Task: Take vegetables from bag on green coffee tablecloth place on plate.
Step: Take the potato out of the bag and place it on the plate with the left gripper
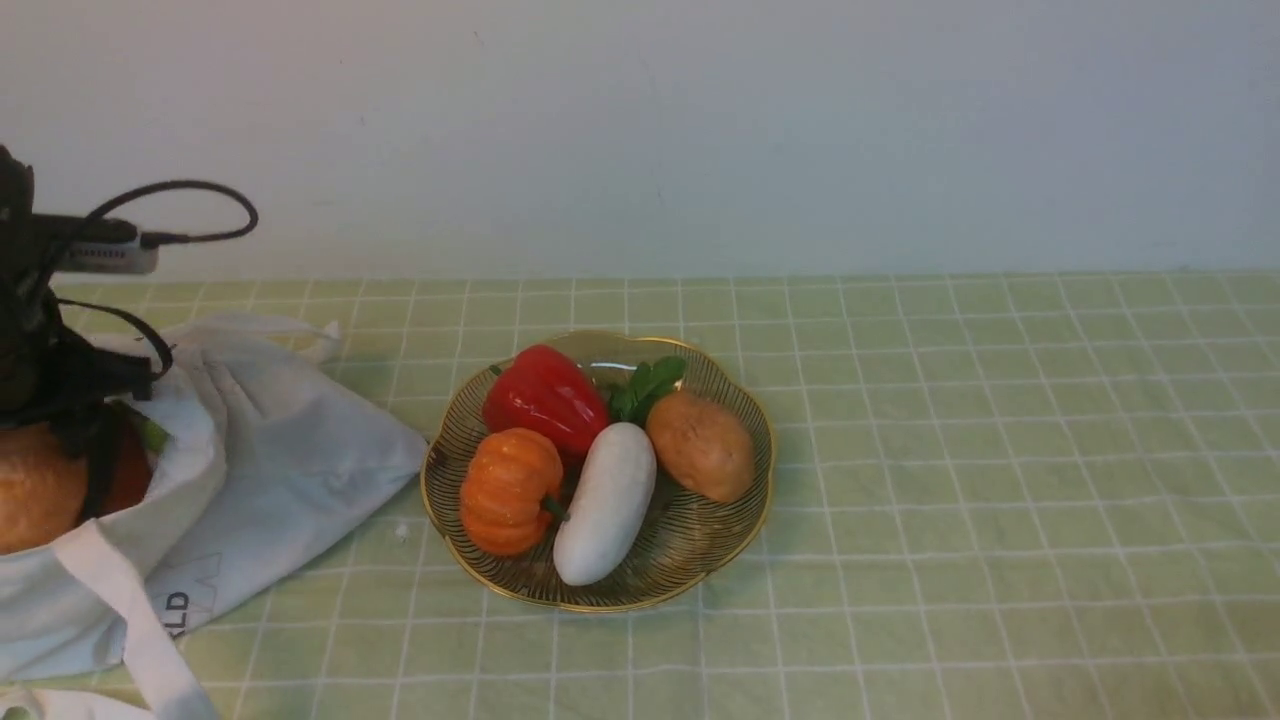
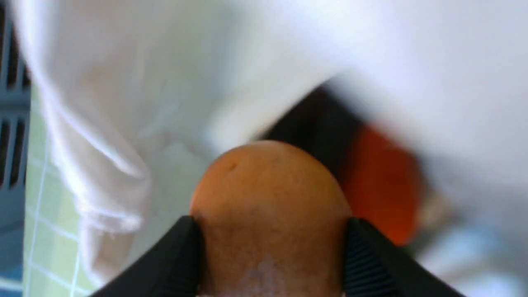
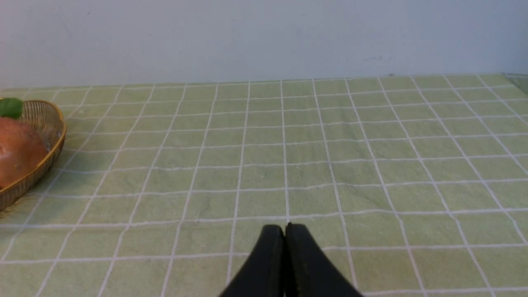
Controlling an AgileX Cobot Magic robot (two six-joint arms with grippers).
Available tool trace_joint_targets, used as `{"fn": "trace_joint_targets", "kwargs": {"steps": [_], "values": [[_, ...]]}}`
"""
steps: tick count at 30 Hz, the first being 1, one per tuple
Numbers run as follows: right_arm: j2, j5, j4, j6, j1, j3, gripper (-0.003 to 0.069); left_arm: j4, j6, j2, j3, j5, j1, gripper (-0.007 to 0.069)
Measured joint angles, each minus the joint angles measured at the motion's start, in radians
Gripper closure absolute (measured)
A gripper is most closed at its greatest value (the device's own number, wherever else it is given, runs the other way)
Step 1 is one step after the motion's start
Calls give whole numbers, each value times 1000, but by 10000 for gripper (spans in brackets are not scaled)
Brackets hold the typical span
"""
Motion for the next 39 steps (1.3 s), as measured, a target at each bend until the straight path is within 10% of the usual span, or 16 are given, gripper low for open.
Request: {"fn": "trace_joint_targets", "kwargs": {"steps": [21, 39], "values": [[0, 0, 0, 0, 0, 0, 673, -110, 1, -127, 0, -252, -656, 230], [0, 0, 0, 0, 0, 0, 673, -167, -9, 124, 0, -511, -769, 230]]}}
